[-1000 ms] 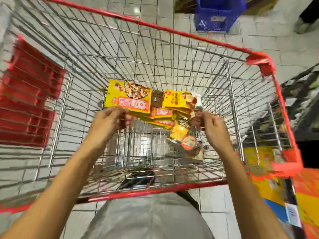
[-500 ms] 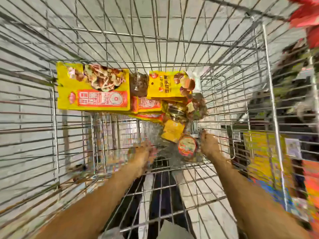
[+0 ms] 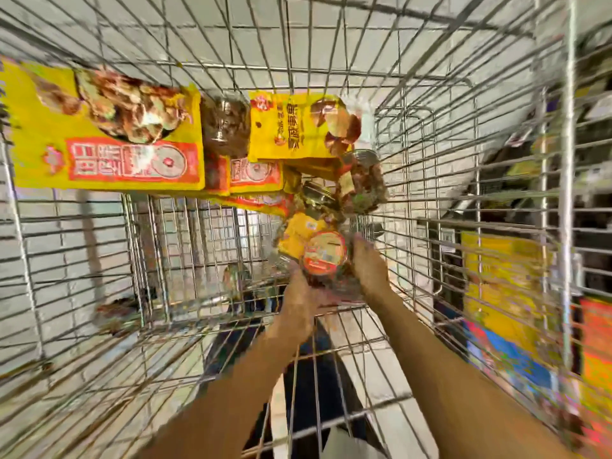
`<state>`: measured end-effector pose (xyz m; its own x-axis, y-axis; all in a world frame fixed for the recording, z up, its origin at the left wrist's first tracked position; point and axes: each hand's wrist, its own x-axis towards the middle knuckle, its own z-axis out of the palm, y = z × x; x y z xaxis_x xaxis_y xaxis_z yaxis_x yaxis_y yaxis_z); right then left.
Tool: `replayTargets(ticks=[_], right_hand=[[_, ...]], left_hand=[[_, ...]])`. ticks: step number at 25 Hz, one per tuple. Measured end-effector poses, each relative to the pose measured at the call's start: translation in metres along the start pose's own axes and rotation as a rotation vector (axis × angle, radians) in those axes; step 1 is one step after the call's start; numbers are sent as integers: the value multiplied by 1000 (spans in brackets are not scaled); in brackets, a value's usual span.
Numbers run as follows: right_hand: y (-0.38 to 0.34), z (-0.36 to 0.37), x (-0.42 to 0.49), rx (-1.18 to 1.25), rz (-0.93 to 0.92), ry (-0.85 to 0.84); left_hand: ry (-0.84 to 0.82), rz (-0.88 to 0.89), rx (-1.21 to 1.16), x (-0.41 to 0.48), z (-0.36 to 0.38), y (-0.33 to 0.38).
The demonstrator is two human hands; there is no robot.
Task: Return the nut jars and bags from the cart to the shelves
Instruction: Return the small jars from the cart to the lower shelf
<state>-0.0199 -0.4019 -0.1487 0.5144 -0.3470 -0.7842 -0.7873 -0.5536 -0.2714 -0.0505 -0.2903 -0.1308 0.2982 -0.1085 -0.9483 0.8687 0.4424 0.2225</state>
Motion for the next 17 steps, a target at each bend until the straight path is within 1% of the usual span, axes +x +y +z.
replayTargets(ticks=[1,2,3,4,5,6,8,10,11,12,14,15,16,17], right_hand=[[-13,-7,-6,21,-41,7],[-28,-16,-13,126,-98,20],[-44,-25,-20,288,-134,65],[-60,-35,-25,388,-189,96],[-75,-44,-31,459,-228,91],[-87,-53,-35,522,-258,62],[-108,-70,-41,648,-247,-49],[-121,-83,-48,703,-223,-154],[-124,-87,-49,750,-209,-178],[-127,-88,-48,833,-196,-209],[-133,-92,-42,978,-172,-285],[-137,-94,-38,994,-159,-285],[-141,-97,-32,992,-139,-276],[-147,-99,-28,975,-120,-270]], left_hand=[[35,43,117,-8,-3,16],[80,94,269,-16,-5,34],[108,157,429,-25,-4,53],[126,228,560,-35,-3,70],[131,311,657,-45,-1,86],[123,410,743,-55,2,101],[85,597,892,-69,7,123],[32,703,923,-74,8,136],[-7,715,908,-75,9,140],[-36,713,837,-71,9,143],[-16,658,554,-60,8,142],[40,603,448,-55,5,135],[84,537,419,-52,2,124],[124,453,525,-51,-1,108]])
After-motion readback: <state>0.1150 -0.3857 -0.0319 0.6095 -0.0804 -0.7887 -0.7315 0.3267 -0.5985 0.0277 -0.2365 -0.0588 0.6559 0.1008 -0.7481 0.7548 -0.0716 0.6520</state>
